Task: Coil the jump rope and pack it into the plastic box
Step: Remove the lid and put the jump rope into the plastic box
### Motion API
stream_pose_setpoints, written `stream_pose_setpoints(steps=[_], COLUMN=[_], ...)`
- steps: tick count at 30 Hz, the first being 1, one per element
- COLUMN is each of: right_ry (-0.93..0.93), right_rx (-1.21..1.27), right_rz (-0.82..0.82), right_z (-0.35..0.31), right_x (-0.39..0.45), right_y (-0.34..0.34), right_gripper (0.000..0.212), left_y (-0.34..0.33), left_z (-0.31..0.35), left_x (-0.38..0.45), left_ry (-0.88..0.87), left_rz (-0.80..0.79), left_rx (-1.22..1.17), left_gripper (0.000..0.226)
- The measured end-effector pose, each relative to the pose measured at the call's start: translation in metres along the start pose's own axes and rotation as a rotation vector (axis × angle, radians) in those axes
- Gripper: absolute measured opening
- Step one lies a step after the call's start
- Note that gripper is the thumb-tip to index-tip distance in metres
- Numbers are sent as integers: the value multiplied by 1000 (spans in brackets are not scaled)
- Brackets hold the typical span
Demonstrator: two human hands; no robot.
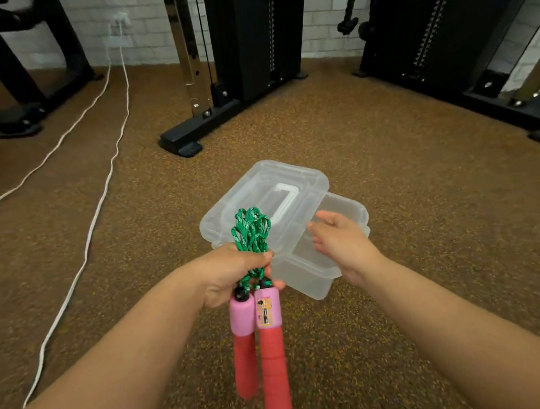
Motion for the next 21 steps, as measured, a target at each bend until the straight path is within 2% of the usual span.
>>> stream_pose_setpoints(steps=[2,3,5,7,10,14,21], right_ry=[-57,-78,-90,-102,-163,-266,-303], right_rx=[70,116,216,293,396,469,451], right_rz=[-10,0,16,52,68,-17,-130], right_z=[3,4,3,2,7,17,20], right_x=[16,23,31,40,52,60,55], right_y=[-16,-21,-28,-29,-31,-39,-33], right_gripper=[59,56,37,26,31,35,36], left_y=[6,10,15,20,25,23,14], left_z=[-2,-3,-4,-5,-8,-8,-1], left_x=[2,4,9,13,19,24,19], left_ry=[-6,-11,-28,-38,-28,-12,-31], left_rz=[14,22,40,53,53,10,-7], left_rx=[-13,-18,-21,-40,-72,-91,-91], left_gripper=[4,6,8,7,7,11,20])
Point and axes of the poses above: each hand's wrist, its own x-axis towards the middle knuckle, its own y-axis out of the back of the hand, z = x × y, the point moved 10 cm from there along x, towards the middle knuckle, and after that the axes turned 13 degrees about -y, right-handed, at the moved point
